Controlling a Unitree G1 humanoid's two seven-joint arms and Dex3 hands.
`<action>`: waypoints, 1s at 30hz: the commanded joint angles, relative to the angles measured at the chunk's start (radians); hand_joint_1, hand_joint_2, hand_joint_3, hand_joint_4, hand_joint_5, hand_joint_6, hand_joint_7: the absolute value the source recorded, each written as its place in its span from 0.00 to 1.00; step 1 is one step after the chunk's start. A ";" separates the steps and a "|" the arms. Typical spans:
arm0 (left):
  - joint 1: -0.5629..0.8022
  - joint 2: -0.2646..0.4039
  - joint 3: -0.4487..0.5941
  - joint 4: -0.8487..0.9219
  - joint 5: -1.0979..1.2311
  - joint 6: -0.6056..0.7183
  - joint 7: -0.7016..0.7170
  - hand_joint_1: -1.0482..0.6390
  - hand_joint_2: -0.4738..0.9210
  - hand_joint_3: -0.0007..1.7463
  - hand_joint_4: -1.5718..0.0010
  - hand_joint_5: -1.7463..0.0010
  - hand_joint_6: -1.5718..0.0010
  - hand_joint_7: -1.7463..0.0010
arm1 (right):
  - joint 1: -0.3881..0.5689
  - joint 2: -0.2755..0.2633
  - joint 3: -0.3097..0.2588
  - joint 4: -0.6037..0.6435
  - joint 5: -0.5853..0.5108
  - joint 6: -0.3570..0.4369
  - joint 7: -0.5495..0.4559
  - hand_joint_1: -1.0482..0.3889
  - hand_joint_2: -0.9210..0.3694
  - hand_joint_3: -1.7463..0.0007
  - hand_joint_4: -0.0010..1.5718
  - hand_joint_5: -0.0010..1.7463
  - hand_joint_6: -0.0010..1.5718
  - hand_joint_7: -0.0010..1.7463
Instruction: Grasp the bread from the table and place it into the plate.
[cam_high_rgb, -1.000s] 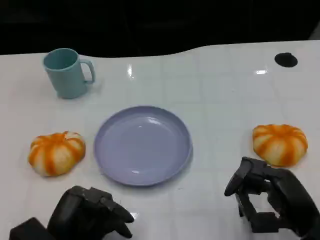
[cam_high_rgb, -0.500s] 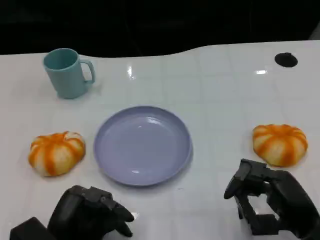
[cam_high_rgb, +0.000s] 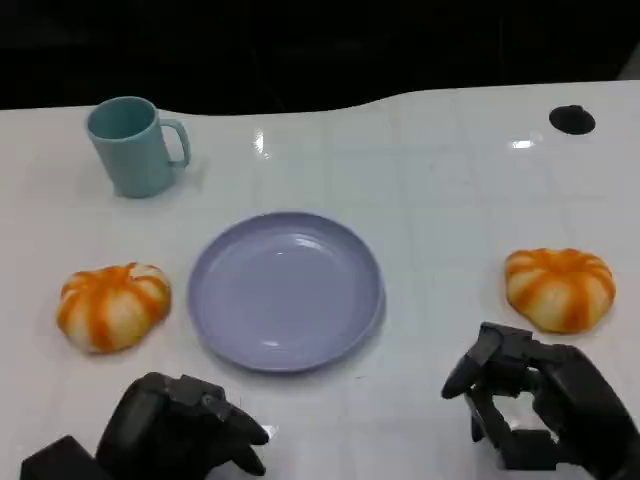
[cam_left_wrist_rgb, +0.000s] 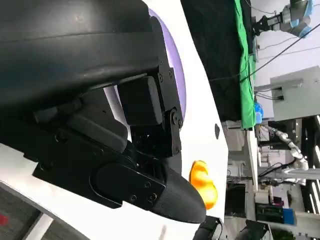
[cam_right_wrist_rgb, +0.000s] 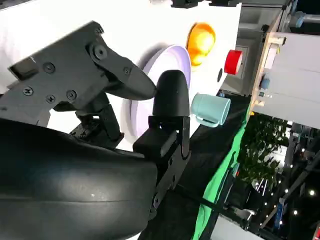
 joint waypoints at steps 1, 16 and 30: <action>0.001 0.010 0.003 -0.003 0.005 0.003 0.014 0.00 1.00 0.00 0.11 0.59 0.01 0.85 | -0.002 -0.016 -0.014 -0.002 -0.010 -0.044 -0.012 0.61 0.04 0.77 0.50 0.63 0.58 0.32; -0.001 0.007 -0.003 0.001 -0.004 -0.001 0.005 0.00 1.00 0.00 0.12 0.60 0.01 0.86 | -0.055 -0.129 -0.061 -0.071 -0.484 -0.217 -0.312 0.50 0.00 0.89 0.18 0.36 0.35 0.03; 0.000 0.008 -0.006 -0.002 -0.003 0.006 0.007 0.00 0.99 0.00 0.11 0.60 0.00 0.86 | -0.036 -0.223 -0.042 -0.354 -1.026 0.152 -0.523 0.35 0.00 0.93 0.01 0.30 0.25 0.00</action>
